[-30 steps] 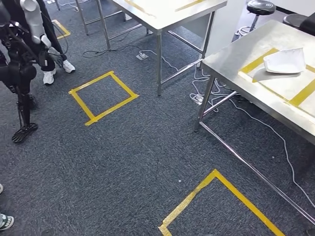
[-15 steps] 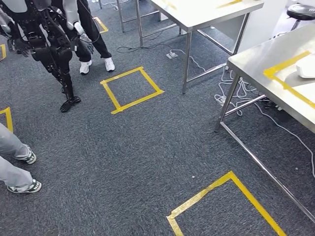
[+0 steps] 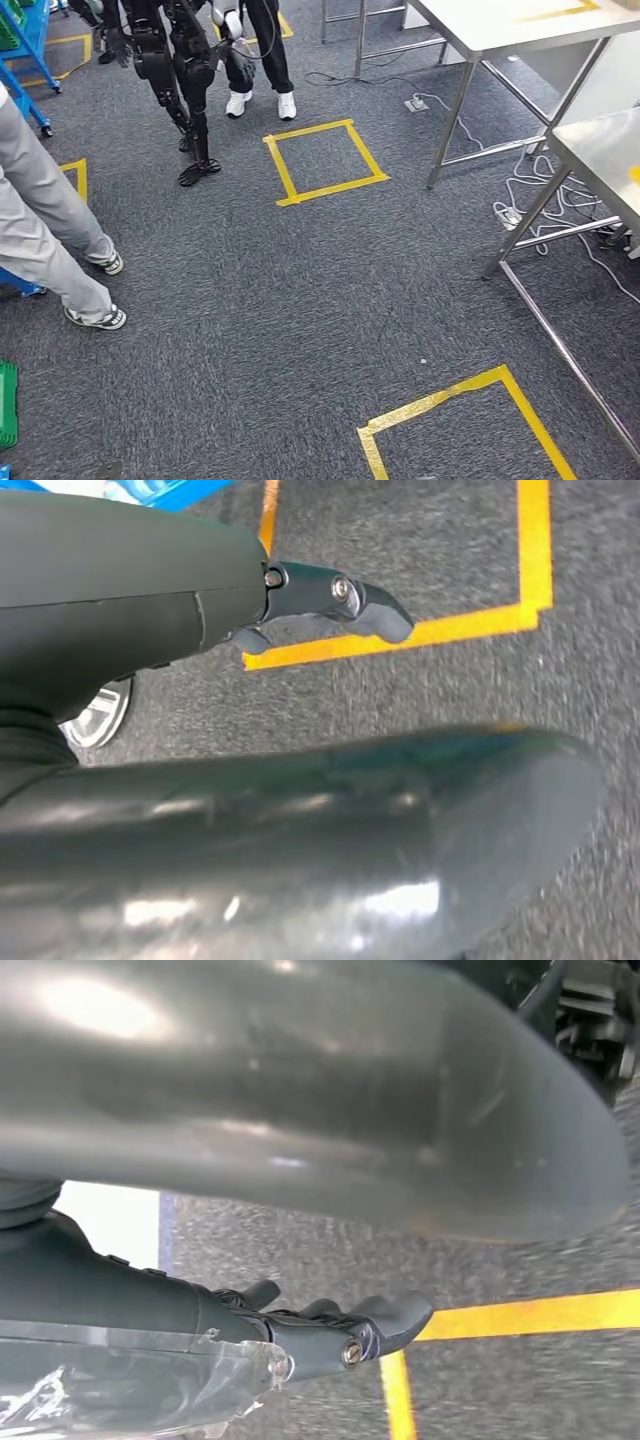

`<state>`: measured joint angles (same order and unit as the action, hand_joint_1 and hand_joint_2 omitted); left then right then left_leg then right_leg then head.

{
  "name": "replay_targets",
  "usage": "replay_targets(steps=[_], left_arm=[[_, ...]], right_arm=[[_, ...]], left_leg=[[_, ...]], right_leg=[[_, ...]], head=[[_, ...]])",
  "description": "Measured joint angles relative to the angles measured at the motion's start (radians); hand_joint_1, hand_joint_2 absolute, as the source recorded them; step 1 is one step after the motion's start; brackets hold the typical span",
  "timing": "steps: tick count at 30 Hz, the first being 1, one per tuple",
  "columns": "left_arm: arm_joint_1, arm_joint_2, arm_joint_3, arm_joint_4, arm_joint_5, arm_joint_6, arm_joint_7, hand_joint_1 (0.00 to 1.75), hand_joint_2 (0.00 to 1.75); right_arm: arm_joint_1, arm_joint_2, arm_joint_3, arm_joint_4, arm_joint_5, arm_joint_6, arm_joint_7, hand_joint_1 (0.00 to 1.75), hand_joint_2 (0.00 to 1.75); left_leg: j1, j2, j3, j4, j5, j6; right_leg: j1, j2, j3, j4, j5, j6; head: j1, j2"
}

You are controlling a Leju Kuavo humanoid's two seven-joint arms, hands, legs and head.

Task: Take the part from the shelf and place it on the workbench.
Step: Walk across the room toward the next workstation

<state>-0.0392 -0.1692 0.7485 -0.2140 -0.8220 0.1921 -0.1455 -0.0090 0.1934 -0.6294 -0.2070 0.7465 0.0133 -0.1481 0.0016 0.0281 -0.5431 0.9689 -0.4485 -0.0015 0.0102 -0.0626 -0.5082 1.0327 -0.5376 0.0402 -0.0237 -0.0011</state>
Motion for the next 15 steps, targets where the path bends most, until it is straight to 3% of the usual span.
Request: replay_targets(steps=[1,3,4,6,7,9,11,13,15], left_arm=[[0.000,0.000,0.000,0.000,-0.001,0.000,0.000,0.00,0.00],[0.000,0.001,0.000,0.000,-0.002,0.000,0.000,0.00,0.00],[-0.001,0.001,0.000,0.000,-0.003,0.000,-0.001,0.00,0.00],[-0.002,0.001,-0.003,0.000,-0.004,0.000,-0.002,0.00,0.00],[-0.002,0.000,-0.004,0.000,-0.005,0.000,-0.003,0.00,0.00],[-0.002,0.000,-0.006,0.000,-0.006,0.000,-0.006,0.00,0.00],[-0.003,0.000,-0.007,0.000,-0.007,0.000,-0.009,0.00,0.00],[-0.002,0.001,-0.007,0.000,-0.008,0.000,-0.012,0.00,0.00],[0.001,0.002,-0.007,0.000,-0.011,0.000,-0.014,0.00,0.00]], right_arm=[[0.000,0.000,0.000,0.000,0.000,0.001,-0.001,0.00,0.00],[0.001,0.000,0.000,0.000,-0.001,0.001,-0.001,0.00,0.00],[0.002,-0.001,0.000,0.000,-0.001,0.001,-0.001,0.00,0.00],[0.007,-0.002,0.000,0.000,-0.001,0.001,-0.001,0.00,0.00],[0.010,-0.002,0.000,0.000,-0.002,0.002,-0.002,0.00,0.00],[0.012,-0.004,-0.001,0.000,-0.003,0.002,-0.002,0.00,0.00],[0.011,-0.005,-0.005,0.000,-0.005,0.002,-0.004,0.00,0.00],[0.010,-0.006,-0.009,0.000,-0.008,0.003,-0.005,0.00,0.00],[0.010,-0.007,-0.012,0.000,-0.009,0.004,-0.005,0.00,0.00]], left_leg=[[0.000,-0.004,0.000,0.000,0.000,0.002],[0.000,-0.007,0.000,0.000,0.001,0.004],[0.000,-0.012,-0.001,0.000,0.001,0.005],[-0.001,-0.051,0.001,0.000,0.002,0.007],[-0.002,-0.076,0.004,0.000,0.002,0.008],[-0.003,-0.111,0.006,0.003,0.001,0.004],[-0.003,-0.133,0.000,0.007,0.001,-0.007],[0.000,-0.152,-0.009,0.007,0.004,-0.019],[0.000,-0.131,-0.023,0.029,-0.010,-0.029]], right_leg=[[-0.001,0.023,-0.008,0.021,-0.011,0.001],[-0.002,0.034,-0.018,0.043,-0.022,0.001],[-0.002,0.040,-0.036,0.079,-0.038,0.001],[-0.003,0.056,-0.091,0.163,-0.038,0.000],[-0.004,0.067,-0.100,0.164,-0.016,-0.001],[-0.012,0.111,-0.057,0.046,0.050,-0.001],[-0.017,0.144,-0.025,-0.025,0.065,-0.002],[-0.015,0.132,-0.022,-0.029,0.062,-0.009],[-0.016,0.109,-0.017,-0.035,0.063,-0.020]], head=[[0.003,0.000],[0.004,0.000],[0.004,0.000],[0.006,0.000],[0.007,0.000],[0.009,0.000],[0.009,0.000],[0.008,0.000],[0.005,0.000]])
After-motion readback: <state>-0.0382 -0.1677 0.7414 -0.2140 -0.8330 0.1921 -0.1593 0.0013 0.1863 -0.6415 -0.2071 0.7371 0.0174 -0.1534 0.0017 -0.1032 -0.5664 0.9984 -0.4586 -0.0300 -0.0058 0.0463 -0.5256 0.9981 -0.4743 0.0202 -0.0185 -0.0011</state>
